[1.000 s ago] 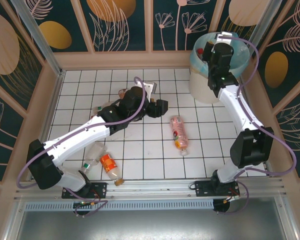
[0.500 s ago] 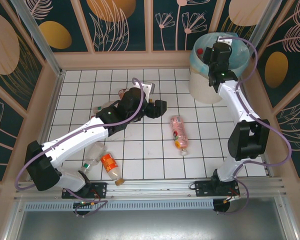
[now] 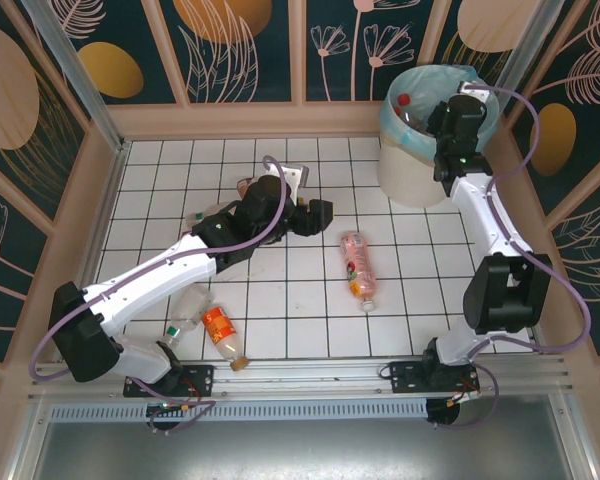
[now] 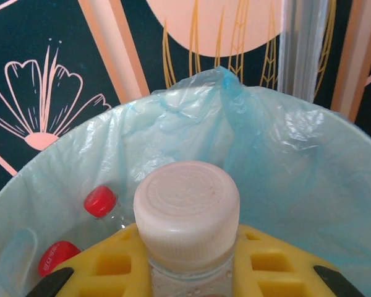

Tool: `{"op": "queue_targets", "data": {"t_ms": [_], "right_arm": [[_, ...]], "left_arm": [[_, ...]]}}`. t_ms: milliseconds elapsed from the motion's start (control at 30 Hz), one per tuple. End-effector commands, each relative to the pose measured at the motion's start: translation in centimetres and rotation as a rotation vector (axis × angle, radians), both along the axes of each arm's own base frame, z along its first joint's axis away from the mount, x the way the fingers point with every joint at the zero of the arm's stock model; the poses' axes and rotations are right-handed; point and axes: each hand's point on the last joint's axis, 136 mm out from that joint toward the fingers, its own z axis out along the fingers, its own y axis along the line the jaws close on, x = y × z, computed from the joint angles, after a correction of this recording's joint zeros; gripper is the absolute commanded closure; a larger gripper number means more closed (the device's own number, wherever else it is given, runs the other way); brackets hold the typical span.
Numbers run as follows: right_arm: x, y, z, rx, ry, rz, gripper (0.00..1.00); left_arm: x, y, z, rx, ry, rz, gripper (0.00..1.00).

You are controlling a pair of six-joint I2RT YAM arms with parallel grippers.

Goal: Put the plastic bottles in the bin

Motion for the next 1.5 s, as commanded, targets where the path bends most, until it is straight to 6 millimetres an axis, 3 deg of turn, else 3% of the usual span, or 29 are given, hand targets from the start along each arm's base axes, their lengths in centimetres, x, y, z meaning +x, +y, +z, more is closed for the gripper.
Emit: {"op": "queue_targets", "data": {"t_ms": [0,167,300,600,900,1033,1200,1300,1467], "right_arm": [[-1.8,-1.3,3.2,-0.007,-0.140,-0.090,0.79],[-2.5,-2.3,2.8,-0.005,-0.182,-0.147,0.79],[-0.9,-2.4,1.3,-0.018,-0.097,-0.162,0.77],[2.7,0.9,-2.2,-0.070,0.075,-0.073,0.73],[5.6,4.8,-3.8,-0.184,0.193,-0.001,0.66],[6.3,5.9,-3.2,-0.177,0.211,0.023,0.47],[5.5,7.6,1.3,-0.129,0.127,0.059,0.30],[5.4,7.4,2.5,0.011,0.107,0.121,0.04],[5.1,8.3,3.0,0.015,0.084,0.140,0.03]], "left_arm": [[0.4,0.0,0.7,-0.026,-0.018,0.025,0.27],[0.4,0.4,0.6,-0.015,-0.021,0.037,0.27],[0.4,0.3,0.4,-0.012,-0.015,0.036,0.27],[0.4,0.3,-0.3,-0.010,0.002,0.039,0.27],[0.1,0.6,-1.0,0.008,0.005,0.035,0.26],[0.2,0.7,-0.8,0.012,-0.005,0.036,0.26],[0.1,0.9,-0.6,0.015,-0.012,0.037,0.26],[0.1,1.1,-0.4,0.015,-0.020,0.043,0.25],[0.1,1.4,-0.4,0.020,-0.023,0.050,0.25]]}}
